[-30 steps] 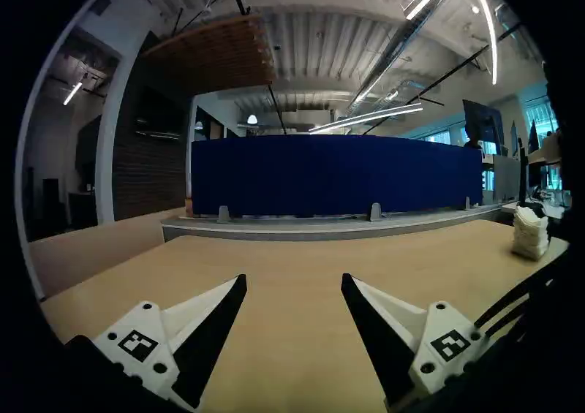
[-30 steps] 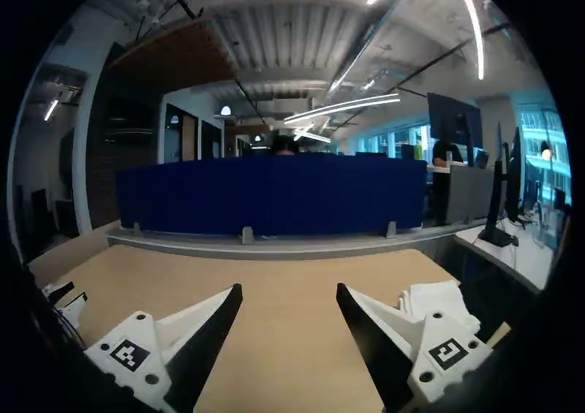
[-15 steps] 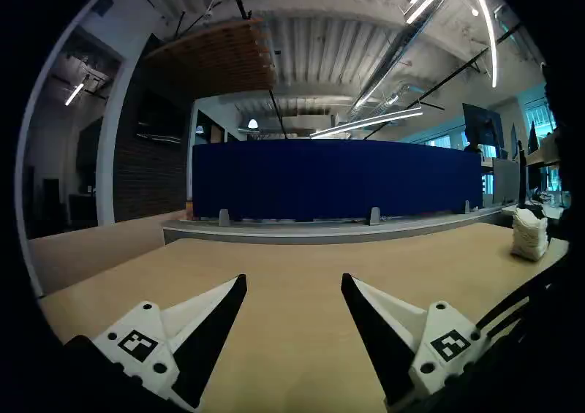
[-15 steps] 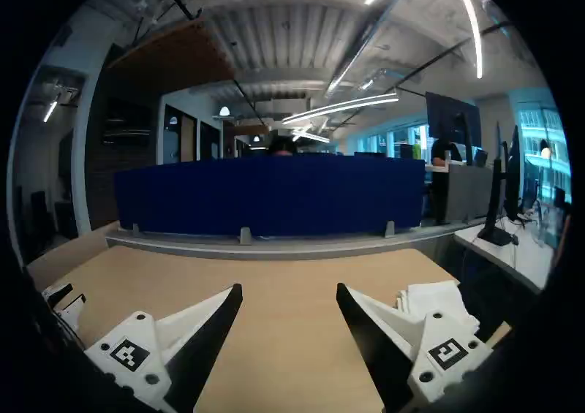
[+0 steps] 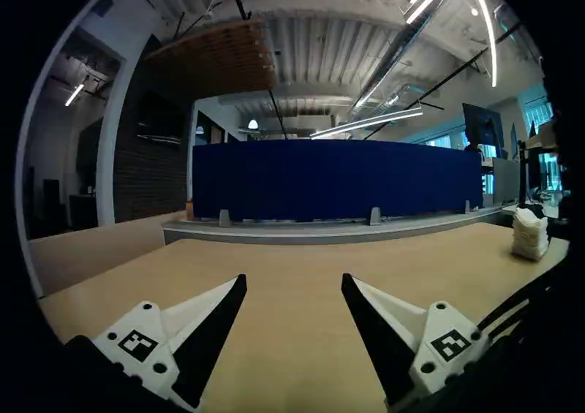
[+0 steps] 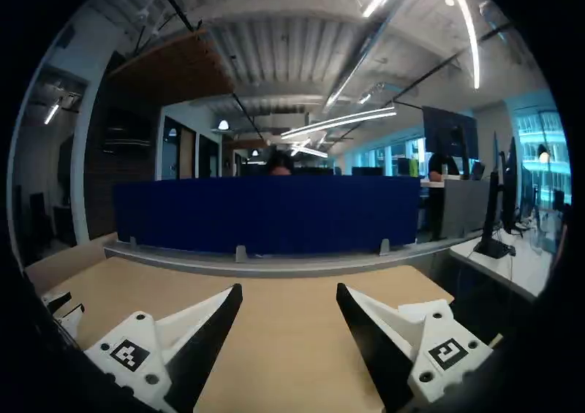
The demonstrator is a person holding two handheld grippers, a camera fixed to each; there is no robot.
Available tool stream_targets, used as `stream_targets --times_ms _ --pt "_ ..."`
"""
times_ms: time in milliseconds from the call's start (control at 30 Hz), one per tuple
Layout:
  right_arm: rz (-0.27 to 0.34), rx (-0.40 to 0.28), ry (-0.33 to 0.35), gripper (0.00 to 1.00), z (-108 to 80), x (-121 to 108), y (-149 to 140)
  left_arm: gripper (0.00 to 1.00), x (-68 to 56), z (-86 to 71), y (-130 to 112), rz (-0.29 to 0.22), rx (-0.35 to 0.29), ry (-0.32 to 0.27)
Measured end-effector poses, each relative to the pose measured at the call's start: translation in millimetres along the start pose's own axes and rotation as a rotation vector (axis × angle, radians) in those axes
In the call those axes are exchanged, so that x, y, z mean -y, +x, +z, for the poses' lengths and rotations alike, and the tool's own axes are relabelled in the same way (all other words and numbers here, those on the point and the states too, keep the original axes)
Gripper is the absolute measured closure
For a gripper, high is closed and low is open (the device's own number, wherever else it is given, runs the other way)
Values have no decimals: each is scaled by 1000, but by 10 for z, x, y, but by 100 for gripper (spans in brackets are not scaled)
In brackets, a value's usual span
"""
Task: Fold towel
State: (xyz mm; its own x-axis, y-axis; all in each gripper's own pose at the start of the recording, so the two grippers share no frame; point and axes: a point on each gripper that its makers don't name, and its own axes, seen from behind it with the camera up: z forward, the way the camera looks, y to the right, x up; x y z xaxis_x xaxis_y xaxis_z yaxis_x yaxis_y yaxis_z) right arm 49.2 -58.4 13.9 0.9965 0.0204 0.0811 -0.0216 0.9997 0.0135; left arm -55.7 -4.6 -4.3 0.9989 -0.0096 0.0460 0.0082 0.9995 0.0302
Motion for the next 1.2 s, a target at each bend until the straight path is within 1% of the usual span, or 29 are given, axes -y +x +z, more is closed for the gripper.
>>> stream_targets --times_ms 200,300,400,500,600,733,867,1000,1200 --pt "-9 -45 2 0 -23 -125 182 4 -1 -6 -6 -1 0 0" --pt "-27 -60 2 0 -34 -207 175 4 0 -4 -6 0 0 0" --pt "-34 -59 -1 0 -41 -289 78 4 3 -2 -8 -1 0 0" --pt "-29 -58 8 0 -56 -338 -24 4 6 -2 -8 -1 0 0" --pt "-15 -74 18 0 -70 -398 -113 4 5 1 -8 0 0 0" --pt "4 -76 24 0 -76 -479 -291 4 6 2 -7 -1 0 0" --pt "18 -76 31 0 -67 -531 -529 4 5 3 -7 -1 0 0" --pt "24 -74 35 0 -41 -541 -787 4 6 3 -5 0 0 0" --pt "26 -66 23 0 24 -537 -1168 4 11 0 -6 -1 0 0"
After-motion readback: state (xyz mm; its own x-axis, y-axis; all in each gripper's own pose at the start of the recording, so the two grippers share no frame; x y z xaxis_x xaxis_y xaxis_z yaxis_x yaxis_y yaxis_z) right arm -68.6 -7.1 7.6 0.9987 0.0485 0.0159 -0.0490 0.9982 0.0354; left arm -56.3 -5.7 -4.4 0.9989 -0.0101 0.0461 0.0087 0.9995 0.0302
